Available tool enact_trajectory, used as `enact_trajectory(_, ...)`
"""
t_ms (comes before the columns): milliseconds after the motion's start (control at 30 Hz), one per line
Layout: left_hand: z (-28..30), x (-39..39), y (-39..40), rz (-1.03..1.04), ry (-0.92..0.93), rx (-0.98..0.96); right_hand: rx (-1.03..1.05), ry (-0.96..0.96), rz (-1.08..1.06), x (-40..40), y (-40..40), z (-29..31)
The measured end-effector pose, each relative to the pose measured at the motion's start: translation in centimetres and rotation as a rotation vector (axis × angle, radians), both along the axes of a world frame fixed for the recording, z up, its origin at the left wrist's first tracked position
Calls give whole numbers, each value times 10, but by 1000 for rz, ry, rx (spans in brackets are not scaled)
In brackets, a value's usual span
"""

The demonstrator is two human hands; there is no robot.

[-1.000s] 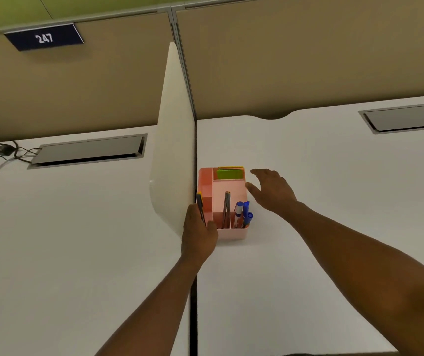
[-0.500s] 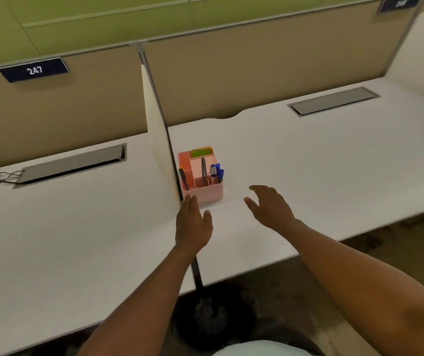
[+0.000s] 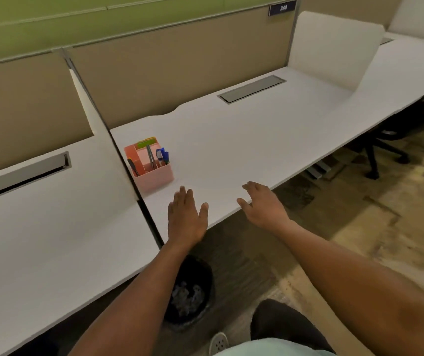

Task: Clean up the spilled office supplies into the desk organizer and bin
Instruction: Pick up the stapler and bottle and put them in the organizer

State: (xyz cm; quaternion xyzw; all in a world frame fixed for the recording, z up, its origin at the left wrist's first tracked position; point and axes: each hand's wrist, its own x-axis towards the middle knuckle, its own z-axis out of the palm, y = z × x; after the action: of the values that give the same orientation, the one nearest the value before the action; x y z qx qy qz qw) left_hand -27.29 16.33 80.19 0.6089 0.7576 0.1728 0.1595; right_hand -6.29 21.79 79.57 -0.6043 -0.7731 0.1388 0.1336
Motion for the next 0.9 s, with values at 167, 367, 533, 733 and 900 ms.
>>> enact_trajectory(167,-15,44,-7,-76,35,16,10,-66,-72,50,-24,-5)
enact_trajectory(367,-42,105,-15,-160,72,-24,-36,-67,-129,114,-49,-28)
enact_trajectory(533,-78,173,-31,-149,53,-75,-96,-66,-93,176,-65,-60)
enact_trajectory(733,-123,251,-57,-61,73,-184,-141,-55,17,243,-70,-105)
enact_trajectory(900,-166,298,-79,15,47,-274,-249,-49,62,286,-83,-159)
